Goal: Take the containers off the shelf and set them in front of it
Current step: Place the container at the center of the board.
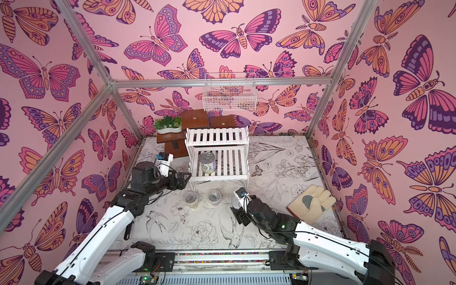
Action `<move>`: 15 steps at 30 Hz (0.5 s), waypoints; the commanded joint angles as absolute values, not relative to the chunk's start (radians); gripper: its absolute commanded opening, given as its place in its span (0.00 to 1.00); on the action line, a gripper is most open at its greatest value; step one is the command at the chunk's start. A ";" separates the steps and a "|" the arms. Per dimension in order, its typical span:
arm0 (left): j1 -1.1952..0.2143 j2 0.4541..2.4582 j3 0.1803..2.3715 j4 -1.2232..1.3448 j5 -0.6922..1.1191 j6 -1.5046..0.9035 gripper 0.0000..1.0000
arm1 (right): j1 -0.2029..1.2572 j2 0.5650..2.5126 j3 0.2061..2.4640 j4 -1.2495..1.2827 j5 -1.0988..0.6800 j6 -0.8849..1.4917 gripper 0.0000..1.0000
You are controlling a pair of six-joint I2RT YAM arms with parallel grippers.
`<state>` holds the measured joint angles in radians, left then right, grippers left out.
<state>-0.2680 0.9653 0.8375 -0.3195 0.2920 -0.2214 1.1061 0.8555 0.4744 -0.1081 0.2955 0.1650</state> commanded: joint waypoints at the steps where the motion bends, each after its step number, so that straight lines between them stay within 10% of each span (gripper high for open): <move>1: -0.270 0.962 0.843 -0.324 0.302 -0.216 1.00 | 1.118 0.854 0.423 0.028 0.349 0.204 0.68; 15: -0.270 0.963 0.841 -0.322 0.299 -0.214 1.00 | 1.118 0.935 0.303 0.223 0.391 0.221 0.69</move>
